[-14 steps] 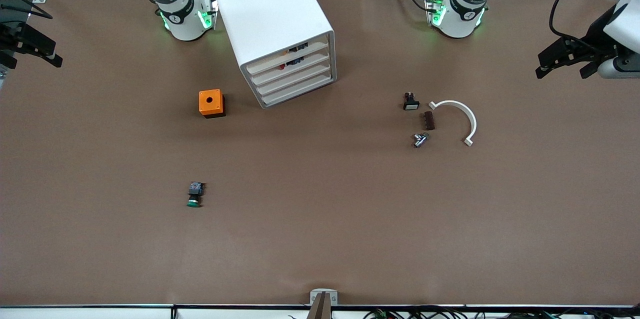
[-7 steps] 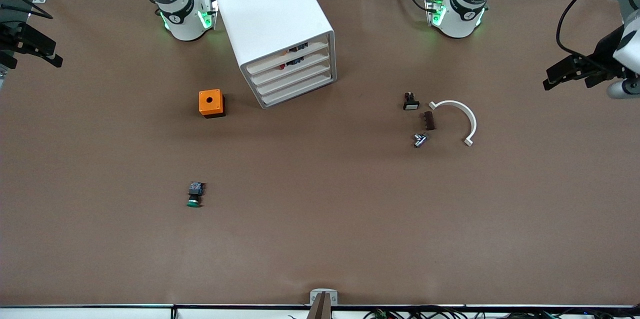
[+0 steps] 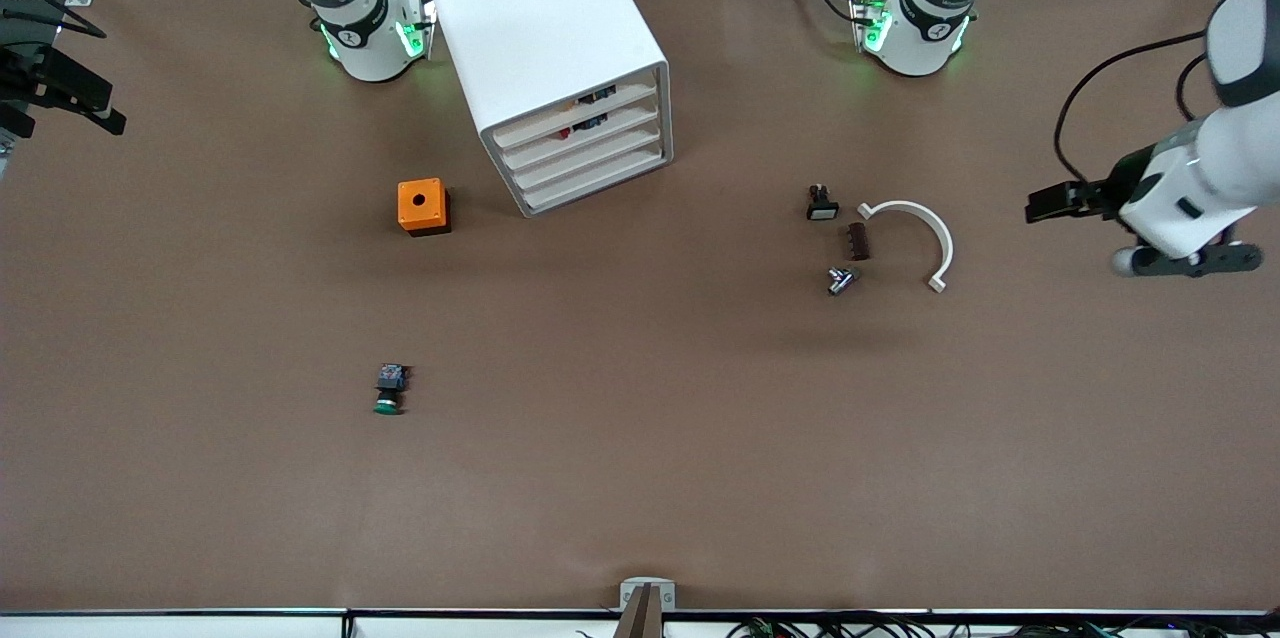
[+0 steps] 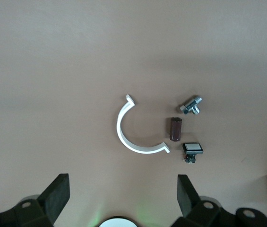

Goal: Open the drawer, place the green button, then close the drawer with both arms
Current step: 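Move the left gripper to the white cabinet's drawer front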

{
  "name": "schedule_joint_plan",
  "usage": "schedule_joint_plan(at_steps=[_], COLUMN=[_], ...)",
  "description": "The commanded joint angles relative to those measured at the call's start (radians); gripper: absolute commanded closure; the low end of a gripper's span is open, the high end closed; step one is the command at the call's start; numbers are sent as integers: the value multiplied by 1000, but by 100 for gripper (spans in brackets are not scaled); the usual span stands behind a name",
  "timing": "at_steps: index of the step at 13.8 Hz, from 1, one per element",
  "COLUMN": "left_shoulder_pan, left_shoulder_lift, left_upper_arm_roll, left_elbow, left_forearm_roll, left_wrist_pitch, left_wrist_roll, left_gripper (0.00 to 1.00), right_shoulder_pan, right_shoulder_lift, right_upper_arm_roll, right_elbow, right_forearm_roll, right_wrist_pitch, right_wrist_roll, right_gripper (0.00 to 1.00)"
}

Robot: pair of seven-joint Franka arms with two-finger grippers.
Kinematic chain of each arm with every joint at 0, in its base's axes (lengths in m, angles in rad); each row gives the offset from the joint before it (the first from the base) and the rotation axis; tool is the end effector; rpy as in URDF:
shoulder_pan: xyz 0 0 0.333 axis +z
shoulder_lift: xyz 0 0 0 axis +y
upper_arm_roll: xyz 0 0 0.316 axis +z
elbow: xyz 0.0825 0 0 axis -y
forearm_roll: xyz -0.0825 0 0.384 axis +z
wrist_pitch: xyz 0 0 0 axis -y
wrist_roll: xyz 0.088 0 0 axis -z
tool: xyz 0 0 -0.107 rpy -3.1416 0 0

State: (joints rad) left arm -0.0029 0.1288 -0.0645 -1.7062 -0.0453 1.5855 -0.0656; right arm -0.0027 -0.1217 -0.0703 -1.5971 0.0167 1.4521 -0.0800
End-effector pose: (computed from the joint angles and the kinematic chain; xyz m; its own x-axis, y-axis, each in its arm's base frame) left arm 0.5720 -0.0418 0.4900 0.9684 -0.0006 -0.2496 0.0086 -0.9993 0.0357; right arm 0.5021 -0.0374 0.6662 0.9997 0.0097 -0.0215 0.0091 -0.9996 -0.0269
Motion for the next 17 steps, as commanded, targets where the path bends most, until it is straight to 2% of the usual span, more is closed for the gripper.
schedule_joint_plan(at_steps=[1,3,5,9,12,14,17], left_shoulder_pan=[-11,-19,-49,-136,-212,-236,-279], left_shoulder_lift=[73,126,210,356,457,521,600], left_upper_arm_roll=[-55,-99,-136,-140,-138,-139,-141], left_elbow=[23,43,107,250,316,348,401], left_forearm_roll=[5,4,-20,-195,-347,-431,-534], left_wrist_pitch=[-16,-16,-21,-24,-22,-21,-18], left_wrist_roll=[-22,-95,-285,-690,-949,-1153,-1466], left_gripper=[0,0,0,0,0,0,0], right_shoulder_pan=[-23,-23,-25,-26,-28,-45,-63], right_shoulder_lift=[-18,-16,-15,-9,11,52,178], right_upper_arm_roll=[17,17,15,15,14,14,14], right_elbow=[-20,-18,-11,3,16,20,26], right_forearm_roll=[6,6,8,8,-8,-8,3], right_wrist_pitch=[8,10,13,22,45,48,66], right_wrist_roll=[-11,-11,-11,-11,-9,-7,-7], right_gripper=[0,0,0,0,0,0,0])
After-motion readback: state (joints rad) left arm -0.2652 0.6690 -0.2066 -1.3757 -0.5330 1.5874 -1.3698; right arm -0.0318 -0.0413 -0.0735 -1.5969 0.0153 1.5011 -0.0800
